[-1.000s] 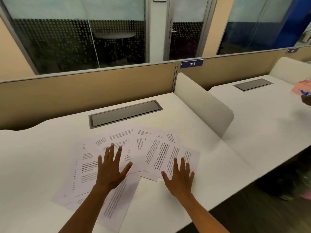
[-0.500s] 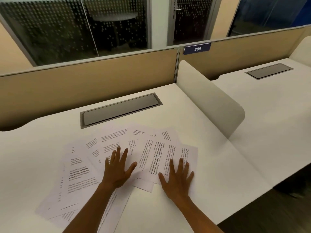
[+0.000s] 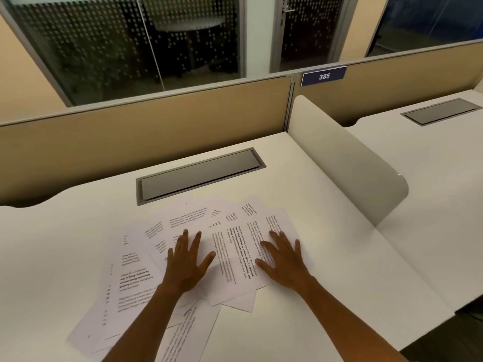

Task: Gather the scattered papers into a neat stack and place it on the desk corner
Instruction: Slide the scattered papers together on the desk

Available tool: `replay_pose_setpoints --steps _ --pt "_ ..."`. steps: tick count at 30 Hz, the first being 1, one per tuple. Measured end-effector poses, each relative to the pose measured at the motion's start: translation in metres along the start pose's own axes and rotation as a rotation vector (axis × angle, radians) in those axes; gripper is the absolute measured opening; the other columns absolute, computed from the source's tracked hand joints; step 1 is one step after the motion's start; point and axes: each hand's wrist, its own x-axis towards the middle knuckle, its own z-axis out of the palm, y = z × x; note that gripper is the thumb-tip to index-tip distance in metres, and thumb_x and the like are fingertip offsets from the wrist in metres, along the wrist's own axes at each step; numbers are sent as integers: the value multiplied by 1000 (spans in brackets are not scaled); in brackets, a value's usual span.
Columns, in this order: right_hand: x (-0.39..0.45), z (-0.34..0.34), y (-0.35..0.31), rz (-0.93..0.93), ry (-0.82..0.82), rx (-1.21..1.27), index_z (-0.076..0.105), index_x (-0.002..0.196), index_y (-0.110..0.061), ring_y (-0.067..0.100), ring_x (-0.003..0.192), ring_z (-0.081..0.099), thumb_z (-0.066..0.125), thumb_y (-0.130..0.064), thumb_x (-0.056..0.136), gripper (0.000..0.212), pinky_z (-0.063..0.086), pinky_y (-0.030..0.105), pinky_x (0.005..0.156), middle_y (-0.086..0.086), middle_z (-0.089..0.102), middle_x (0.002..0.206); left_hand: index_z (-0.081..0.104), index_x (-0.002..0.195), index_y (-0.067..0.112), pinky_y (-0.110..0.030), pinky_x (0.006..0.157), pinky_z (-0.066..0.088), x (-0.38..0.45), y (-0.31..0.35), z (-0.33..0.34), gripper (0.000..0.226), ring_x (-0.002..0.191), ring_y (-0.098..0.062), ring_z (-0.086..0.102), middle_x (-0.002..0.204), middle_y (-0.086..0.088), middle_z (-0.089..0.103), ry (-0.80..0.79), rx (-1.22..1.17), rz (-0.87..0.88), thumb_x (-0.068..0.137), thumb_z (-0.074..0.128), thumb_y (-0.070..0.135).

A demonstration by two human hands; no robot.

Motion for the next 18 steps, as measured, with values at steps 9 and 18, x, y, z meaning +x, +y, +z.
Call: replay_pose_setpoints --steps 9,18 --pt "41 -21 -8 -233 -39 114 50 128 -32 9 151 9 42 -70 86 57 0 50 123 -13 25 159 4 156 28 -54 121 5 7 -16 -5 84 153 -26 -5 165 -5 -12 -19 -4 0 88 29 72" --pt "-5 -12 -67 458 558 732 47 128 -19 26 122 45 64 -24 88 44 46 40 97 4 47 135 10 156 26 -53 121 13 19 -14 -3 83 152 -33 5 165 -12 -3 -15 -109 -102 89 36 68"
